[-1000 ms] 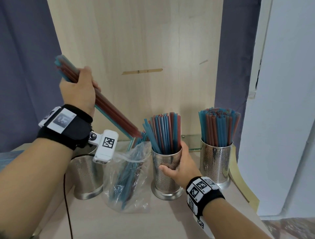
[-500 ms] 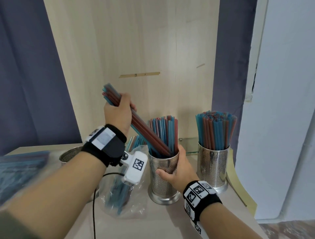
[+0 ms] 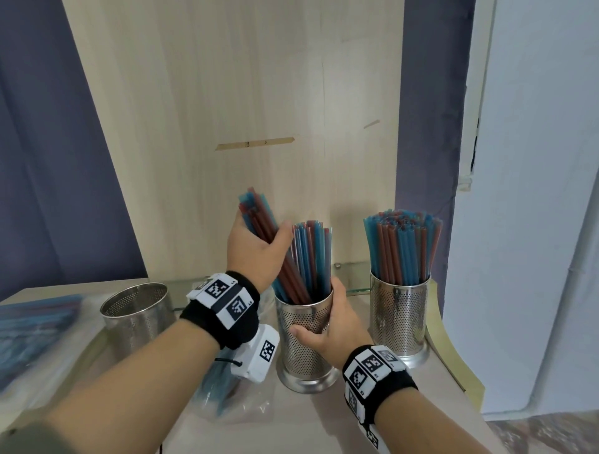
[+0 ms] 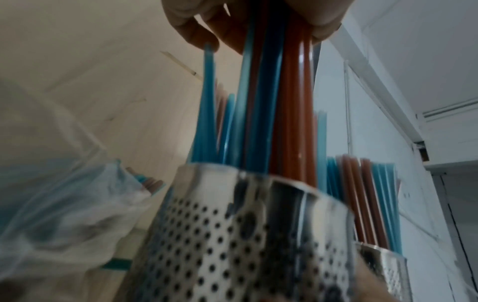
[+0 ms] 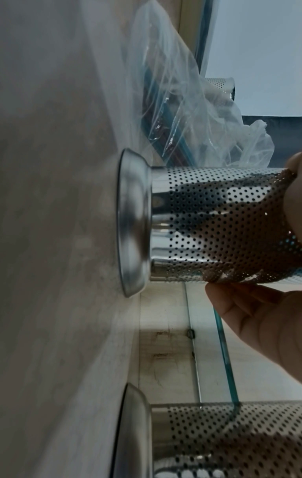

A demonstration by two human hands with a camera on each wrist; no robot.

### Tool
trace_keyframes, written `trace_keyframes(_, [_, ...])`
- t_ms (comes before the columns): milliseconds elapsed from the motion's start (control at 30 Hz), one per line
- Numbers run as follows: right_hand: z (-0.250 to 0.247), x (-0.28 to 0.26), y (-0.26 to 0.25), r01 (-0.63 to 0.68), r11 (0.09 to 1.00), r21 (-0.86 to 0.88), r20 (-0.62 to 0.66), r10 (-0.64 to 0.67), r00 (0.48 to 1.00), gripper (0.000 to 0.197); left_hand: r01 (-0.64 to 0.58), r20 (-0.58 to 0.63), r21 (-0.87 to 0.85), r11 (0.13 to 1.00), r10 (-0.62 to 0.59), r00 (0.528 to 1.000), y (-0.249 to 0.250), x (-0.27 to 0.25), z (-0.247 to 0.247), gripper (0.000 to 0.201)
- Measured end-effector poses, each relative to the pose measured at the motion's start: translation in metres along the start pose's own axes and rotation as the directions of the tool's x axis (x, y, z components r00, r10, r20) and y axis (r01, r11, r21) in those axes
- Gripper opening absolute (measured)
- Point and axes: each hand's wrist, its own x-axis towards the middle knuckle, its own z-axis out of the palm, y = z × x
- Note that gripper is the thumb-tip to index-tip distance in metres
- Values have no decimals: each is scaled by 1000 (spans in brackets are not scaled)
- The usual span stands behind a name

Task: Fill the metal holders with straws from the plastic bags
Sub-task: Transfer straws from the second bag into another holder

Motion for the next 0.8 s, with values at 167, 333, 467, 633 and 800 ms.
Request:
trace_keyframes(167, [2, 0, 1, -4, 1000, 15, -5, 4, 1000, 104, 22, 73, 146, 989, -33, 997, -21, -10, 5, 39])
trace_keyframes(333, [3, 1, 4, -1, 1000, 19, -3, 1, 1000, 104, 10, 88, 280, 960, -36, 995, -21, -18, 7, 39])
trace_keyframes(467, [4, 2, 5, 2, 1000, 21, -15, -2, 1000, 102, 4, 43, 327, 945, -19, 999, -27, -17, 8, 57])
trace_keyframes(633, [3, 2, 4, 7, 1000, 25, -11, -7, 1000, 101, -39, 53, 345, 938, 22, 998, -32, -17, 7, 56])
trace_keyframes(800, [2, 2, 5, 16, 1000, 27, -17, -16, 1000, 100, -167, 177, 396, 903, 103, 979, -40, -13, 0, 67])
